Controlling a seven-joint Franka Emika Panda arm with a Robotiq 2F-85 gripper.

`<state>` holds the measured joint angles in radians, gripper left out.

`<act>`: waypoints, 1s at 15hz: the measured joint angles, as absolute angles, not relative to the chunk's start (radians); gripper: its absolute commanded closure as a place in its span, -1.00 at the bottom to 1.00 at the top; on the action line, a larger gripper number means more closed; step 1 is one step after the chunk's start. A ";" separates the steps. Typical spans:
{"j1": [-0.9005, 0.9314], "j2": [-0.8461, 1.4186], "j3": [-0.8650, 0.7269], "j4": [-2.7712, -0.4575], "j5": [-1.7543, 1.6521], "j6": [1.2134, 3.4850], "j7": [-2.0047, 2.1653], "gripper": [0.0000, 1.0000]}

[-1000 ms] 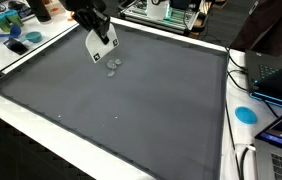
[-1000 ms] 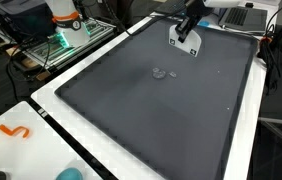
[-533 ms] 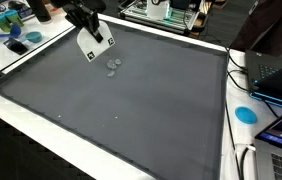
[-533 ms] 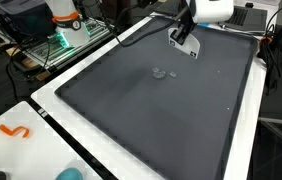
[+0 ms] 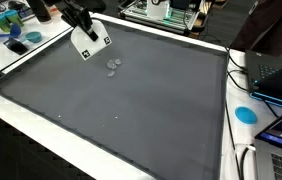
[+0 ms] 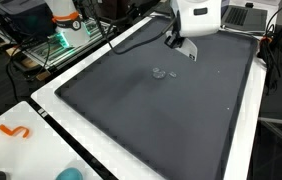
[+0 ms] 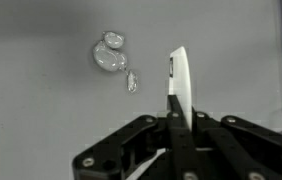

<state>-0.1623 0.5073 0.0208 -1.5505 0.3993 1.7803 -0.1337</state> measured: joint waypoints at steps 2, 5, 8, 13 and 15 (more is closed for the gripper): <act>-0.174 0.507 0.019 -1.556 0.422 1.785 -0.145 0.98; -0.188 0.507 0.015 -1.563 0.449 1.808 -0.162 0.98; -0.200 0.507 0.011 -1.581 0.467 1.859 -0.178 0.98; -0.211 0.506 0.004 -1.606 0.471 1.906 -0.188 0.98; -0.214 0.505 0.004 -1.618 0.481 1.906 -0.205 0.98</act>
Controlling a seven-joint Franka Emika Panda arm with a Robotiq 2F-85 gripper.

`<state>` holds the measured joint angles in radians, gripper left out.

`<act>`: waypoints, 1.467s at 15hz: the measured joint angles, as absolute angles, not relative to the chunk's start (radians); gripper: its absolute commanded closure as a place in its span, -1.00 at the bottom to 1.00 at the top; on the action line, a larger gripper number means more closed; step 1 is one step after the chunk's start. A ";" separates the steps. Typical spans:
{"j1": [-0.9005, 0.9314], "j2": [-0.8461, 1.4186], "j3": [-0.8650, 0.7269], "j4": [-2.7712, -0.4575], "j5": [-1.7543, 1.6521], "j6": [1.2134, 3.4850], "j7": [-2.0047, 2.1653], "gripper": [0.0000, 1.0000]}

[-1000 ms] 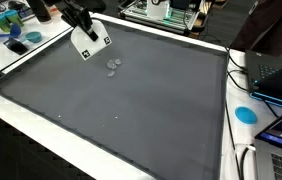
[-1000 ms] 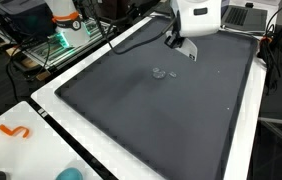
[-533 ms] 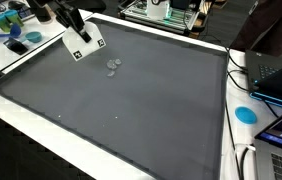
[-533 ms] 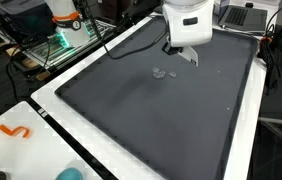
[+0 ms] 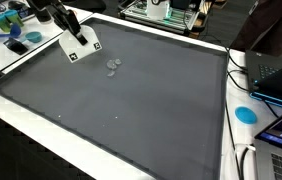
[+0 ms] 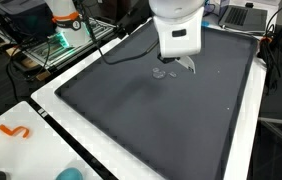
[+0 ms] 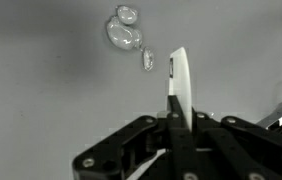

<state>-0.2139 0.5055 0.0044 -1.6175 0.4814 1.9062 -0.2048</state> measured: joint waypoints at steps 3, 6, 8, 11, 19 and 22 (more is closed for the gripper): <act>-0.214 0.501 0.005 -1.646 0.486 1.913 -0.220 0.98; -0.214 0.492 0.010 -1.685 0.510 1.947 -0.245 0.98; -0.214 0.484 0.014 -1.708 0.530 1.972 -0.267 0.98; -0.213 0.467 0.020 -1.743 0.546 1.995 -0.298 0.98; -0.207 0.424 0.023 -1.798 0.553 2.012 -0.306 0.98; -0.201 0.404 0.020 -1.811 0.542 2.012 -0.298 0.98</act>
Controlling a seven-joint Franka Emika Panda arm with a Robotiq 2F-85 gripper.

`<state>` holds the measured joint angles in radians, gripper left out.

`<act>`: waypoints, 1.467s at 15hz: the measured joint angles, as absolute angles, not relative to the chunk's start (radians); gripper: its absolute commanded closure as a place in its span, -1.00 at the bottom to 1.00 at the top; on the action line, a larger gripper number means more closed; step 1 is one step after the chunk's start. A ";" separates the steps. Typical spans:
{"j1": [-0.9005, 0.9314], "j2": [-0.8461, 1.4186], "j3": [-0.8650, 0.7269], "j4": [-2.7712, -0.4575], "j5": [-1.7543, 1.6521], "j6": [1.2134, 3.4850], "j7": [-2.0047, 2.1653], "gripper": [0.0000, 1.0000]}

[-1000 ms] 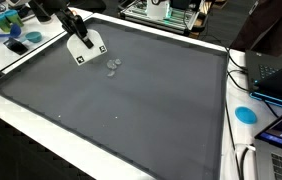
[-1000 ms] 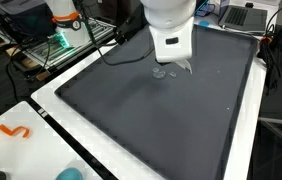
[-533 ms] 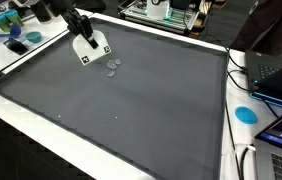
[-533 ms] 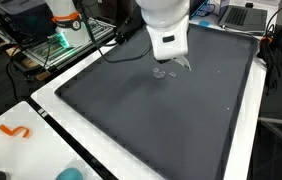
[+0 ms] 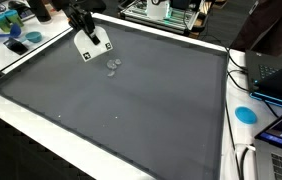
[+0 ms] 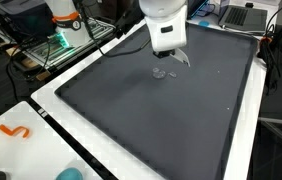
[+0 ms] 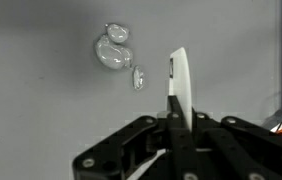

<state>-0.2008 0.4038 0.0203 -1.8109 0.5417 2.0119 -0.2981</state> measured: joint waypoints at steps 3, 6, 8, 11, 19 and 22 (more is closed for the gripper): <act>-0.186 0.385 0.019 -1.814 0.501 2.012 -0.271 0.98; -0.158 0.365 0.016 -1.814 0.417 2.009 -0.215 0.98; -0.134 0.354 0.015 -1.813 0.354 2.004 -0.171 0.98; -0.090 0.340 0.014 -1.809 0.258 1.986 -0.090 0.98; 0.034 0.299 0.017 -1.776 0.029 1.849 0.083 0.98; 0.061 0.288 0.020 -1.755 -0.020 1.811 0.099 0.98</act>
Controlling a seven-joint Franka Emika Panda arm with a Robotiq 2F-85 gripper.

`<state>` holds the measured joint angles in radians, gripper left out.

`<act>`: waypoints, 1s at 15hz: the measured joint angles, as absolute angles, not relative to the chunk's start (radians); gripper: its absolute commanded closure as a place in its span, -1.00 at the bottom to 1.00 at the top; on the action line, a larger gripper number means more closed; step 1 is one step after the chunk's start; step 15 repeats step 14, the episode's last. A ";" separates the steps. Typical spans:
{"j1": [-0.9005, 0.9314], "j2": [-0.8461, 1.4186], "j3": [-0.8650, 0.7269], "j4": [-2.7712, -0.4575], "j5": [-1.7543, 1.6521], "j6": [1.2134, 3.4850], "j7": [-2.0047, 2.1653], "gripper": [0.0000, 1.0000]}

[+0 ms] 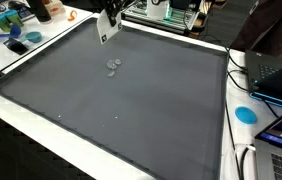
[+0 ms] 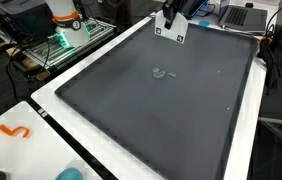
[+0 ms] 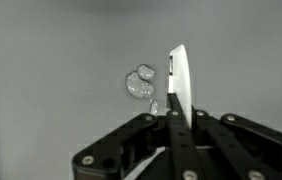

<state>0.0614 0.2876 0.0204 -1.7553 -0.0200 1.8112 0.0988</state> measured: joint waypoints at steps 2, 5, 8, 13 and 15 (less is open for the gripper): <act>0.072 0.280 0.023 -1.745 -0.039 1.794 0.099 0.98; 0.077 0.278 0.025 -1.729 -0.050 1.772 0.099 0.93; 0.077 0.278 0.025 -1.727 -0.051 1.770 0.099 0.93; 0.077 0.278 0.025 -1.727 -0.051 1.769 0.099 0.93; 0.077 0.278 0.025 -1.727 -0.051 1.769 0.099 0.93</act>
